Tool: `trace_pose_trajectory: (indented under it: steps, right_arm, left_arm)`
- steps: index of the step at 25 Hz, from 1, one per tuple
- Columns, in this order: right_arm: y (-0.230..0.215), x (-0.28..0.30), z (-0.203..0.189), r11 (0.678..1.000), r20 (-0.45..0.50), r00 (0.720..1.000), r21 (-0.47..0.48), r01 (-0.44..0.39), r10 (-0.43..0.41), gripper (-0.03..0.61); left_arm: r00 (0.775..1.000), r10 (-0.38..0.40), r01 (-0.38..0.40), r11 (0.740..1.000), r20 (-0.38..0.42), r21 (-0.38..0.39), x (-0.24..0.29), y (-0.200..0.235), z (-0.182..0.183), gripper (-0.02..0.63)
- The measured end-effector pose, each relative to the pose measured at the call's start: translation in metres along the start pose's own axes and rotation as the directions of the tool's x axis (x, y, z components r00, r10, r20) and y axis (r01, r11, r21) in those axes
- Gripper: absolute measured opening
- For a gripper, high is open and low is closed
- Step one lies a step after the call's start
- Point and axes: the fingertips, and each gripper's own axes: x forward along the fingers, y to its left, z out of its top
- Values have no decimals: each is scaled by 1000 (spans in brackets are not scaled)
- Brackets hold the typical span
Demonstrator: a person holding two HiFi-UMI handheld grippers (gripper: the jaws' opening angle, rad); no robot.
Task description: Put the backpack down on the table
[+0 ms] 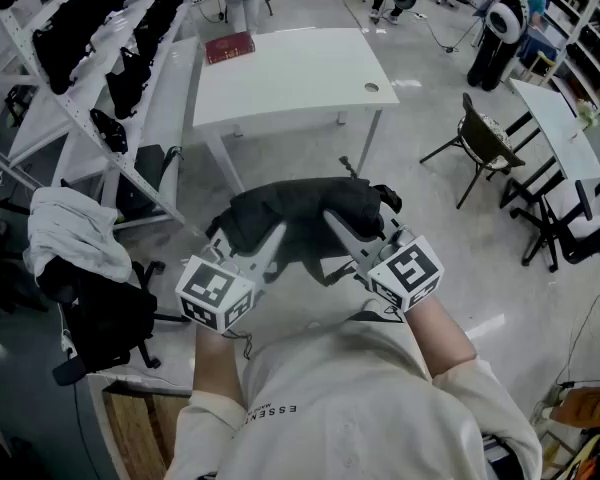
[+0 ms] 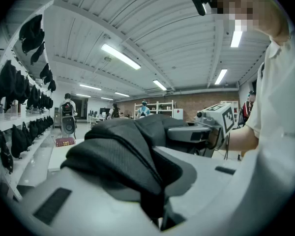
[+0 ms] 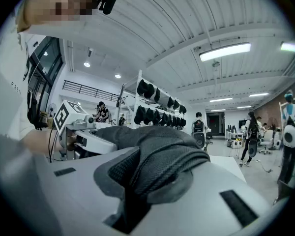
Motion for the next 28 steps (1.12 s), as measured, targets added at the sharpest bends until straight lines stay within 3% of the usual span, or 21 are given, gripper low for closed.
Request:
trace_pose_trajectory:
  steps: [18,28]
  right_arm:
    - [-18,24,-15,997,-9,999,66,-38,38,74]
    - [-93,74,-39,989,-33,994,108,-102,106,74]
  left_arm:
    - [999,22,-22,1000,-35,-14,15,22,-10,65]
    - [995,61,-65,996,-77,-61,85,76,-15,66]
